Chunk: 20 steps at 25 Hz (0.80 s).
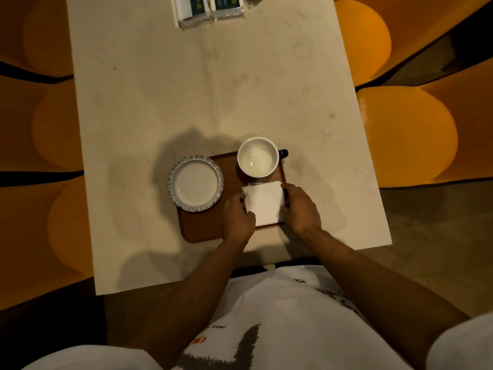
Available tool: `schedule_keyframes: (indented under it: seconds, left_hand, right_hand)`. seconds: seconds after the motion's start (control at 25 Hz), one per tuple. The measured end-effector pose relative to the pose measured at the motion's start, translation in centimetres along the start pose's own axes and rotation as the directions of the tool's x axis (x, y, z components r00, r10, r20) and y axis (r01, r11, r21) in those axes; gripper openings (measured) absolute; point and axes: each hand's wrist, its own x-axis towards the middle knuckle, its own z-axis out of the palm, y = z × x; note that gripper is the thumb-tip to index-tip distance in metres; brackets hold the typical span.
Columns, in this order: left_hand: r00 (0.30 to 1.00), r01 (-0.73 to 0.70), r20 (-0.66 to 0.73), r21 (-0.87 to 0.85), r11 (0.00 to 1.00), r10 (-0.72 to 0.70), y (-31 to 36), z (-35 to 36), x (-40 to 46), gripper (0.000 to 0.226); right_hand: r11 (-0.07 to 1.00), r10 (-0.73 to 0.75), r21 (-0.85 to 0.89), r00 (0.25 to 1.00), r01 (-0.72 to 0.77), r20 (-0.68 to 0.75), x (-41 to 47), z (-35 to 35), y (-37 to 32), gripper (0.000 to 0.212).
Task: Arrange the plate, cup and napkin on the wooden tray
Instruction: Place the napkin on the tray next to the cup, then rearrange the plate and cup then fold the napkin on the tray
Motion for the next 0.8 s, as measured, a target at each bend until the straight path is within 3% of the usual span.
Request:
schedule_keyframes:
  seconds: [0.12, 0.28, 0.4, 0.56, 0.8]
  left_hand:
    - [0.999, -0.034, 0.002, -0.003, 0.999, 0.034, -0.6, -0.4, -0.2, 0.045]
    - [0.997, -0.028, -0.073, -0.106, 0.994, 0.02, -1.5, -2.1, -0.3, 0.02]
    - [0.986, 0.059, -0.142, -0.221, 0.973, -0.092, -2.4, -4.1, 0.3, 0.012]
    - [0.949, 0.127, -0.255, -0.224, 0.966, -0.184, -4.5, -8.1, 1.7, 0.014]
    - [0.9, 0.162, -0.358, -0.254, 0.954, -0.248, -7.1, -13.8, 5.2, 0.016]
  right_hand:
    - [0.998, -0.003, 0.063, 0.998, 0.007, -0.057, -0.3, 0.2, -0.4, 0.042]
    - [0.997, -0.014, 0.074, 0.99, 0.025, -0.142, 0.0, 0.8, -2.4, 0.019]
    - [0.993, -0.104, 0.049, 0.991, 0.109, -0.086, 0.4, 2.1, -4.9, 0.012]
    - [0.977, -0.18, 0.119, 0.983, 0.175, 0.035, 1.4, 3.7, -9.3, 0.014]
    - [0.976, -0.217, 0.014, 0.976, 0.217, 0.018, 4.5, 5.7, -14.1, 0.015]
